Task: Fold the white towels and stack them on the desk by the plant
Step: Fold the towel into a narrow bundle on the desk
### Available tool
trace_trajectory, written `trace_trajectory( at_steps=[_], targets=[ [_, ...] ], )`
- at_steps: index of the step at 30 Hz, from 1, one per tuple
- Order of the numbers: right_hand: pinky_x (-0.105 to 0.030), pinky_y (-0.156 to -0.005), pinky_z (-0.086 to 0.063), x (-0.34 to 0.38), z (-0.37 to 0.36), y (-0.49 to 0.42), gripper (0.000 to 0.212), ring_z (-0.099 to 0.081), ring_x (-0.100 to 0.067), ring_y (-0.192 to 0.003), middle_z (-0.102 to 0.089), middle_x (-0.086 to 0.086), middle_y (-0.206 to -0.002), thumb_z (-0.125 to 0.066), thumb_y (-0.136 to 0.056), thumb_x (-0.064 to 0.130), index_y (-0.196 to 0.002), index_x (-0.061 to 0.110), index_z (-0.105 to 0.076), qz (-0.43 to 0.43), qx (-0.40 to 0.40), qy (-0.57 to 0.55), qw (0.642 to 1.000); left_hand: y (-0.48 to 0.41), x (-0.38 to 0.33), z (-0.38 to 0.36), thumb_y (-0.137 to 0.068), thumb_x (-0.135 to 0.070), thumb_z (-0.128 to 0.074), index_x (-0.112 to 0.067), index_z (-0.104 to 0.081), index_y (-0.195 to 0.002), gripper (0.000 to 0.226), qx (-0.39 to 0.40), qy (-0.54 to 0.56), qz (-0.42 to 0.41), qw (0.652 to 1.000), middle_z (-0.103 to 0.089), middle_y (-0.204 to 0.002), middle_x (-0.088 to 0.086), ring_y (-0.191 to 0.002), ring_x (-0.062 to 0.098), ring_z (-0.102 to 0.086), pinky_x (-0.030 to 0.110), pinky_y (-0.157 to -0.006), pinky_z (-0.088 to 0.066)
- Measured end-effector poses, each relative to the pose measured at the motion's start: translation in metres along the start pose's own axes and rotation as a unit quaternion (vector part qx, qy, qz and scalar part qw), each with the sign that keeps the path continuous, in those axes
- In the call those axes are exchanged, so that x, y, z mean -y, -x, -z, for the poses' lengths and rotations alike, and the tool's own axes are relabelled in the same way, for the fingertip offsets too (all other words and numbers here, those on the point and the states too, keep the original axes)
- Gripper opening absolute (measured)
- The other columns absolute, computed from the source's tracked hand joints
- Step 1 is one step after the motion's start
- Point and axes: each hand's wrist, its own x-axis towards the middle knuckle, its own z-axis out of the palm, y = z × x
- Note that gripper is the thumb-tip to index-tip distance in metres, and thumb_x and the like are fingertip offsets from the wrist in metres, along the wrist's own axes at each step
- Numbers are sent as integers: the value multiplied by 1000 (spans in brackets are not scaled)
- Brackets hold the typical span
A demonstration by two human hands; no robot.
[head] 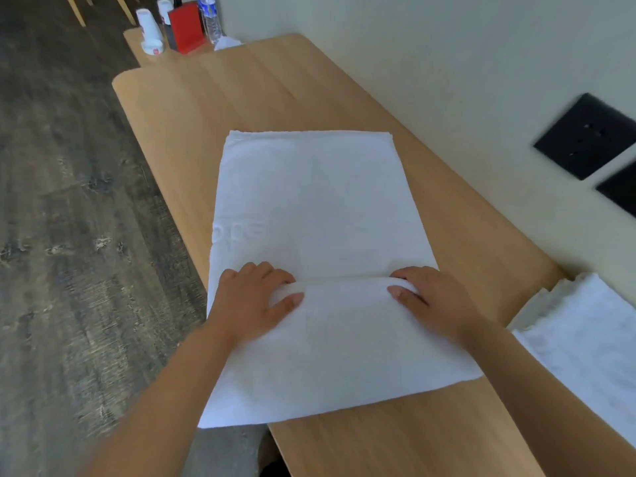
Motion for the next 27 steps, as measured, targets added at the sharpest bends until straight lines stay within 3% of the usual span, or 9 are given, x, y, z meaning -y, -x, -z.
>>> trace_trajectory(
  at_steps=[2,5,7,10,16,22,25,27],
  targets=[
    [-30,-70,-41,-2,-3,-1,50,-55,-10,-82,-61,14,-88,-26,-89,56,-106,26,-62,16,-22,8,1000,0,6,-7,-85,-76,-15,-25,-65,-89,72,-56,5,-31,998,-59,-86,-8,-79,20,-56,32,-70,-30],
    [-29,-66,-41,-6,0,-3,42,-57,-10,-74,-62,11,-84,-28,-94,53,-108,26,-56,10,-40,-2,999,-10,5,4,-83,-78,-1,-17,-57,-80,83,-61,31,-55,996,-53,-68,-5,-66,25,-55,31,-63,-31],
    [-30,-66,-44,-6,1,-7,38,-58,-11,-73,-63,8,-83,-28,-96,51,-109,27,-53,4,-50,-16,999,-17,2,17,-85,-76,-6,-17,-50,-86,74,-16,60,-28,998,-50,-63,-5,-66,23,-55,31,-59,-32],
    [-33,-69,-42,-5,-2,-18,42,-56,-17,-82,-60,5,-87,-29,-95,47,-110,19,-57,9,-76,-4,997,-32,5,27,-95,-57,-31,-17,-44,-92,42,86,106,18,990,-48,-63,-3,-62,14,-49,25,-55,-31],
    [-35,-68,-46,-2,12,-43,34,-59,-20,-73,-60,2,-76,-32,-100,43,-114,20,-51,-21,-45,55,997,-61,17,34,-96,-52,-37,-22,-46,-88,32,149,171,19,974,-53,-69,-1,-66,15,-51,24,-58,-35],
    [-32,-73,-44,2,17,-65,39,-56,-16,-83,-59,3,-90,-39,-95,56,-111,23,-51,-83,25,104,991,-62,18,29,-89,-66,-36,-30,-50,-90,39,61,17,41,997,-57,-72,-7,-76,12,-55,27,-60,-32],
    [-32,-74,-41,-1,10,-63,41,-55,-17,-91,-58,3,-102,-41,-93,59,-112,25,-54,-90,-14,109,990,-58,10,22,-91,-61,-40,-28,-59,-106,41,-69,-71,38,994,-61,-96,-4,-99,20,-54,33,-76,-30],
    [-33,-77,-40,-1,6,-60,39,-54,-17,-95,-57,4,-103,-41,-93,57,-113,26,-55,-80,-46,122,988,-54,-2,13,-92,-59,-39,-30,-62,-111,42,-88,-32,41,995,-60,-105,-4,-104,21,-52,35,-83,-28]
  ],
)
